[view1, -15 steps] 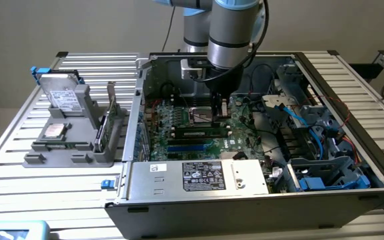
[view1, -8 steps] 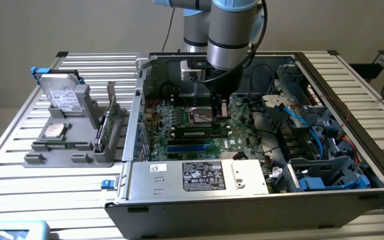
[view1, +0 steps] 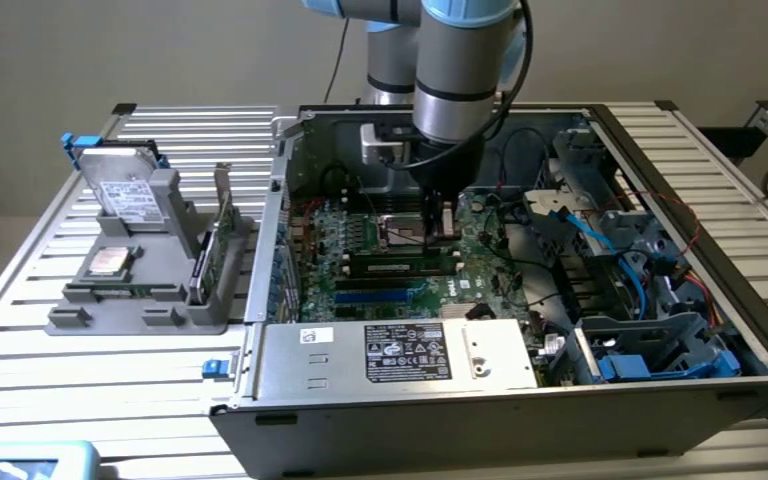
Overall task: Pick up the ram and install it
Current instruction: 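Press down the ram until it locks into place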
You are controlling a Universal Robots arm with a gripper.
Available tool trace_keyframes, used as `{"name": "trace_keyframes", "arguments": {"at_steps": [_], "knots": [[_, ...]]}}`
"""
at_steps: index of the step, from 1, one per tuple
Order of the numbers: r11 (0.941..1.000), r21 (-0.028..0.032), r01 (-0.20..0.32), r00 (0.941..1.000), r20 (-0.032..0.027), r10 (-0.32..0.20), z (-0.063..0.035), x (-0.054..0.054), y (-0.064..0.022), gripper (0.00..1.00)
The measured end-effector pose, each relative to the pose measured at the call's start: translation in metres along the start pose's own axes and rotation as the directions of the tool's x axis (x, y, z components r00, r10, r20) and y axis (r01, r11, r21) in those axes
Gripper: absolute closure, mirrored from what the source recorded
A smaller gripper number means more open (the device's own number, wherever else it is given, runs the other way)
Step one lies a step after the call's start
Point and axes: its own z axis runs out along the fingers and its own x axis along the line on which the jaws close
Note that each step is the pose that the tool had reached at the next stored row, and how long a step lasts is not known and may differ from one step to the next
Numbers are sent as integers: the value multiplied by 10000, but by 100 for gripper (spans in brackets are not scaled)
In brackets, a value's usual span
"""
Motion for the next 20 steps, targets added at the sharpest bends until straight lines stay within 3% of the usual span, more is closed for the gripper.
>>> {"name": "trace_keyframes", "arguments": {"at_steps": [14,17,20], "knots": [[10000,5,14,10000,-14,-14,22,-5,10,89],[10000,-11,18,10000,-24,-18,-64,2,73,89],[10000,-17,19,10000,-21,-19,-70,2,201,89]]}}
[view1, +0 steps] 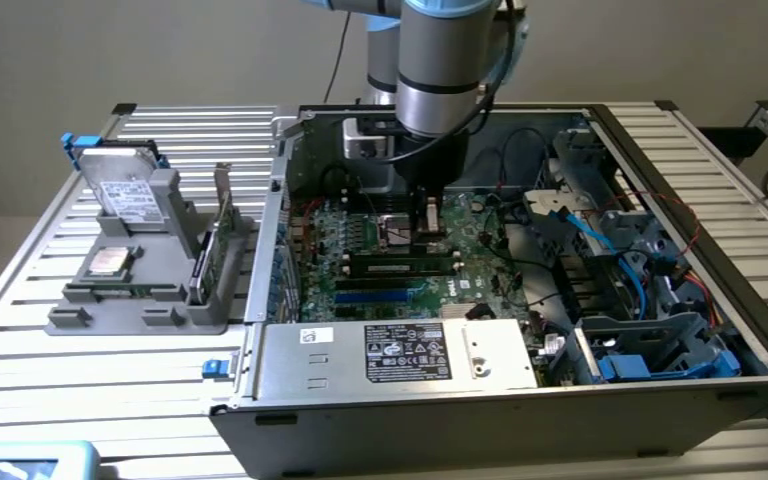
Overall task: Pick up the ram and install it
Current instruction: 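Press down the ram until it locks into place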
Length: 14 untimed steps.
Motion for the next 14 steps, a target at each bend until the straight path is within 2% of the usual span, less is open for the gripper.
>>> {"name": "trace_keyframes", "arguments": {"at_steps": [7,9,14], "knots": [[10000,0,0,10000,-1,0,5,-5,305,89],[10000,8,0,10000,0,0,15,-9,336,89],[10000,12,0,10000,-4,0,47,-56,352,89]]}}
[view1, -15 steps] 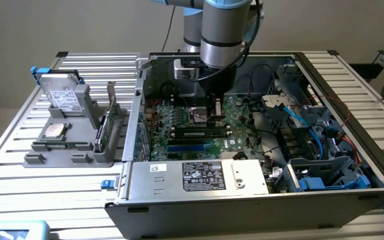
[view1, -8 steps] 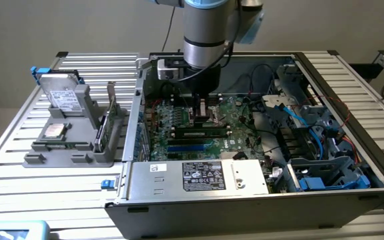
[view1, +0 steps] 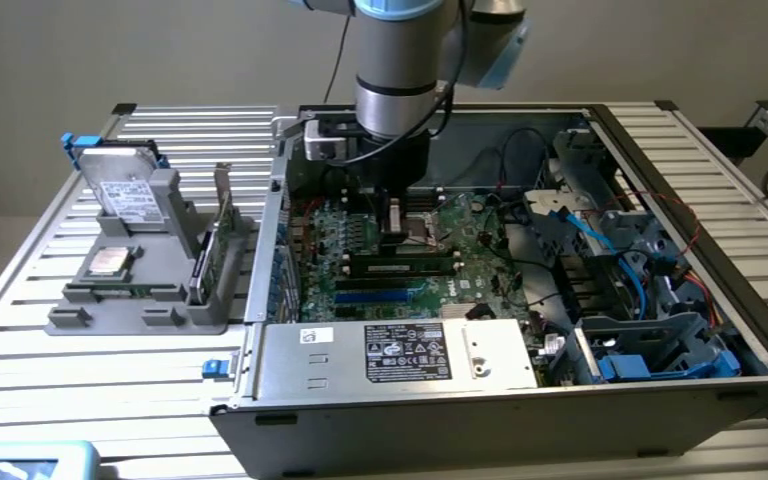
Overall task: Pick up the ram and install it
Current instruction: 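Press down the ram until it locks into place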
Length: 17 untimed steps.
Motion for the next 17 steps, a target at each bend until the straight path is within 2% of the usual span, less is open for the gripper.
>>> {"name": "trace_keyframes", "arguments": {"at_steps": [17], "knots": [[10000,-1,0,10000,-85,0,23,17,19,89]]}}
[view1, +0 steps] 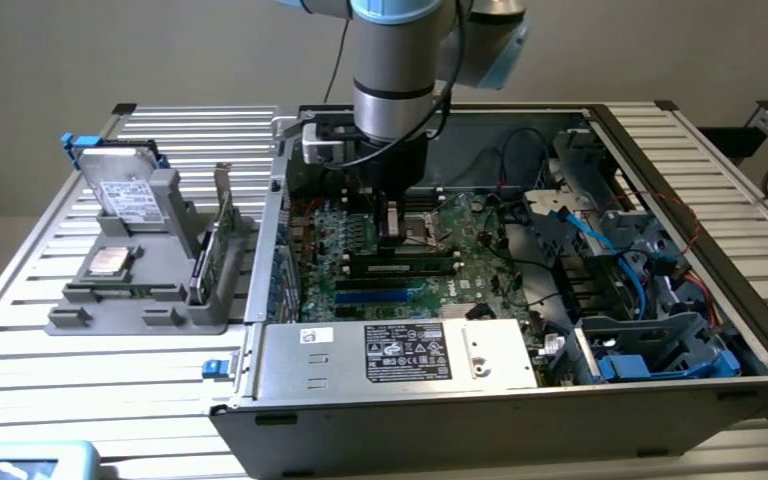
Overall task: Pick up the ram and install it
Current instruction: 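Press down the ram until it locks into place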
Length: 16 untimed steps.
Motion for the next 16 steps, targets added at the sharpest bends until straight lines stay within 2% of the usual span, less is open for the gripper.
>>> {"name": "trace_keyframes", "arguments": {"at_steps": [9,15,16], "knots": [[10000,-3,-1,10000,-32,1,34,-2,2,89],[10000,-1,-1,10000,-30,1,48,-4,3,89],[10000,16,0,10000,-11,0,31,-5,1,89]]}}
